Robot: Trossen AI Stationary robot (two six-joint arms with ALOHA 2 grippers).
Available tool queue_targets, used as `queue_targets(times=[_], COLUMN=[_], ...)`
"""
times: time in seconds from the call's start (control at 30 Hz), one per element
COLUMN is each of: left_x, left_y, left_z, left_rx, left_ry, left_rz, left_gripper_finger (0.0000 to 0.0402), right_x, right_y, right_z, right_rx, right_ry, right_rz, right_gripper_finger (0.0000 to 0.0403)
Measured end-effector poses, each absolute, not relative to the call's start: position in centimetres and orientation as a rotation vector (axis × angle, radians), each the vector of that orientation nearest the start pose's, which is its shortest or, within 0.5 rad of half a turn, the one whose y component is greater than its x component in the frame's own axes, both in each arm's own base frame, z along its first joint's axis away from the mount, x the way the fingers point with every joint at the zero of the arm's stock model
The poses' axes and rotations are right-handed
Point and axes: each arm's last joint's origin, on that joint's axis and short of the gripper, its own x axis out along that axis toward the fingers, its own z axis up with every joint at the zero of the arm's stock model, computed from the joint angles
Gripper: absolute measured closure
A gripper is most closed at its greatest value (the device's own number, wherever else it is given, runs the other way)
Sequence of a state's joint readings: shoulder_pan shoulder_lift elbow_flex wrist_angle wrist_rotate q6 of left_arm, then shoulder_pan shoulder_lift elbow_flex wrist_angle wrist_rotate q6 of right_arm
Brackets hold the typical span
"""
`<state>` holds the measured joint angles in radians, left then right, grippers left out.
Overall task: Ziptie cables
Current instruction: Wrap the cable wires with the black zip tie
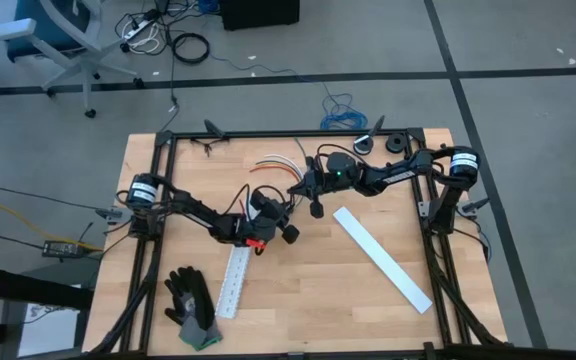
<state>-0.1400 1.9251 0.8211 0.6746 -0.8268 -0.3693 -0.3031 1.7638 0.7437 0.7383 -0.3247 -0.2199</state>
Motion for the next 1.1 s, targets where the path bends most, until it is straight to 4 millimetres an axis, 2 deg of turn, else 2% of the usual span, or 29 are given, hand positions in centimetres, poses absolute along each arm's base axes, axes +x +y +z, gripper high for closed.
queue_targets(times=[0.4, 0.7, 1.1], left_x=[35.2, 35.2, 35.1], left_y=[-3.1, -3.1, -3.0], left_z=[12.3, 12.3, 12.0], left_rx=[-0.124, -0.208, -0.251], left_ry=[0.247, 0.212, 0.216], left_rz=[0.796, 0.81, 0.825], left_gripper_finger=[0.0336, 0.0336, 0.0336], right_x=[32.7, 33.3, 33.4], right_y=[-9.4, -7.9, -7.7], right_z=[15.4, 16.1, 16.2], right_rx=[-0.145, -0.199, -0.206], right_ry=[0.321, 0.241, 0.233], right_rz=[-0.001, 0.052, 0.056], right_gripper_finger=[0.0403, 0.0403, 0.0403])
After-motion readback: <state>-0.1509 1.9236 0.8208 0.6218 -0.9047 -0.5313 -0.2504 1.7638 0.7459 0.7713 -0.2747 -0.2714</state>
